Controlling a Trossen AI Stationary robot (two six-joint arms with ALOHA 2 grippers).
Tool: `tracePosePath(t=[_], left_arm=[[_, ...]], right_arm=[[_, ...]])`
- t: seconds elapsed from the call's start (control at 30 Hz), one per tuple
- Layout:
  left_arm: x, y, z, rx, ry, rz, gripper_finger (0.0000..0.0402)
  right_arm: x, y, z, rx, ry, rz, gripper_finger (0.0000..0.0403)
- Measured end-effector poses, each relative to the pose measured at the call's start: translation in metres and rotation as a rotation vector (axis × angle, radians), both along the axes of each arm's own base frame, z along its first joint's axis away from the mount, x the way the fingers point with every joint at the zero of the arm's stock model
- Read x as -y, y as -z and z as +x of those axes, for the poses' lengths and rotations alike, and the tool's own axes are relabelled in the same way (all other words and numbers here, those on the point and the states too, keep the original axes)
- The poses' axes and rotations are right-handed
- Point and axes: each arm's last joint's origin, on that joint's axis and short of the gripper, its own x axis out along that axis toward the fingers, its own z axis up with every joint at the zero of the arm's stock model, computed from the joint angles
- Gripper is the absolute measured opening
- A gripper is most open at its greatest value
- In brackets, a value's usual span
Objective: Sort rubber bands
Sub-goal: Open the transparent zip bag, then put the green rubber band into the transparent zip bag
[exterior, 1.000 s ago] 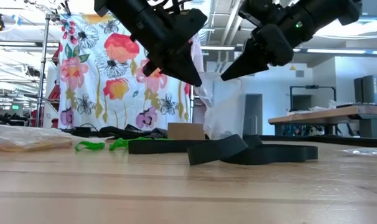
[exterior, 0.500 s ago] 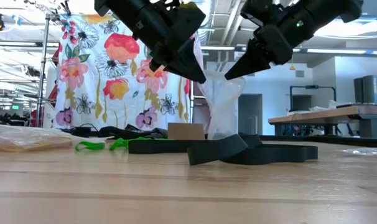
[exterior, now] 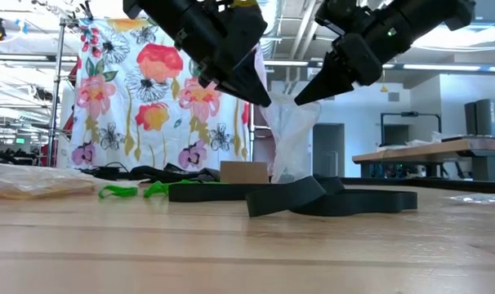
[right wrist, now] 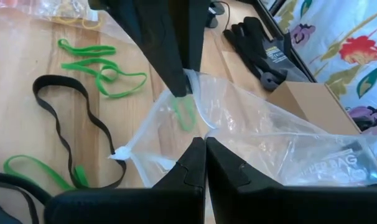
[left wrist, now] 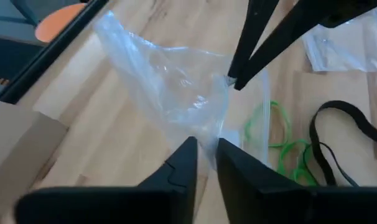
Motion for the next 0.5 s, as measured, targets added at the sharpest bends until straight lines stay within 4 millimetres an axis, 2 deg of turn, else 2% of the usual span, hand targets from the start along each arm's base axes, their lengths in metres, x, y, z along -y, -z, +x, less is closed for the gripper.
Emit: tracePosePath(t=[0.1,0.2,0.3,0.5], left_arm=[[0.004,0.001,-0.001,0.005,-0.022,-0.013,0.0081],[0.008,0.001,-0.01,-0.095,0.016,0.05,0.0105],[0.012,-0.015,-0.027,-0.122,-0.019,0.102,0.0111],[0.03,-0.048,-0.061,-0.069,-0.068,0.137,0.011]], right_arm=[[0.0,0.0,0.0,0.0,0.001,0.001,0.0],[0.002,0.0,0.0,-0.003,0.01,0.003,0.0],[0.008,0.001,0.0,-0.01,0.038,0.016,0.0],[0.016,0.003,0.0,-0.016,0.095,0.052,0.0]])
